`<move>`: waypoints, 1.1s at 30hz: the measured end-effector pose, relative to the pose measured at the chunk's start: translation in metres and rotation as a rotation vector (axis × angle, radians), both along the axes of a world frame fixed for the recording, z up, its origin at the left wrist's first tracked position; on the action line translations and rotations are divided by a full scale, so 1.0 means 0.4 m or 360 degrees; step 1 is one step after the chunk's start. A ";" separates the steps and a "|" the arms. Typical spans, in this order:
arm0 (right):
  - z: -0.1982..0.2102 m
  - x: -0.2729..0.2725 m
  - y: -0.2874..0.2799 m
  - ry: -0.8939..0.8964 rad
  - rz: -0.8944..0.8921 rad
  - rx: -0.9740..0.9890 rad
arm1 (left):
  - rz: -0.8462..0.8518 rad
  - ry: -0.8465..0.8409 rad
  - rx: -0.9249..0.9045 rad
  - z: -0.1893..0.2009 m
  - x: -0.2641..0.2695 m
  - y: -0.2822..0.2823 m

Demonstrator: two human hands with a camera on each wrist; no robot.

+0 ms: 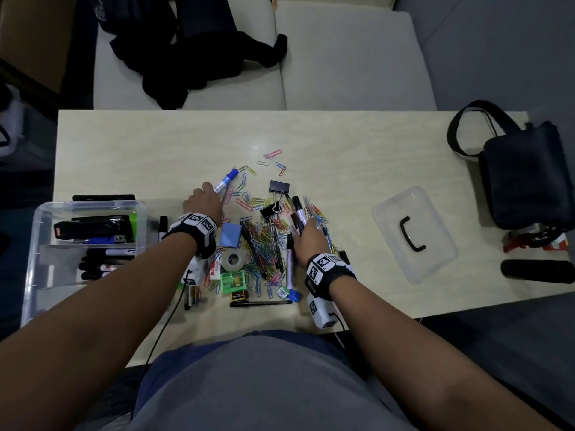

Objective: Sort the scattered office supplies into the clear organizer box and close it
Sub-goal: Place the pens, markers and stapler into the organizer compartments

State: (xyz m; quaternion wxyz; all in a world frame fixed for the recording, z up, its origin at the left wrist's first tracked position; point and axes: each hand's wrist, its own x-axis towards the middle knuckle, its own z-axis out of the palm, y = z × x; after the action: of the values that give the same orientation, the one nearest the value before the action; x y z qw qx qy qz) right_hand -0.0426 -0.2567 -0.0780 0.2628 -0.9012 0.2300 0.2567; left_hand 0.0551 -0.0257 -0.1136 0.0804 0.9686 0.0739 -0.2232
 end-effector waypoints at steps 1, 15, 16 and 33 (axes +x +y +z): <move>0.004 -0.006 0.002 0.0012 0.0002 0.0022 | 0.0019 0.0010 -0.0025 0.000 -0.002 -0.002; -0.003 -0.037 0.038 0.0145 0.0270 -0.0310 | 0.0203 0.0131 -0.0293 0.008 -0.010 -0.047; -0.003 -0.037 0.039 0.0109 0.0228 -0.0271 | 0.0228 0.0126 -0.0307 0.006 -0.010 -0.047; 0.088 -0.018 0.058 -0.0340 -0.0409 0.0936 | 0.0232 0.0165 -0.1252 0.130 -0.103 -0.031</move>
State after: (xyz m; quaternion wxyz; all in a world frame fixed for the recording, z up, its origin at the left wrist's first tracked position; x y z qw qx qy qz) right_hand -0.0497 -0.2335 -0.0427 0.5643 -0.7723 0.2290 0.1809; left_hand 0.0141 -0.0382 -0.0617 0.4567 0.8436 0.0554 -0.2768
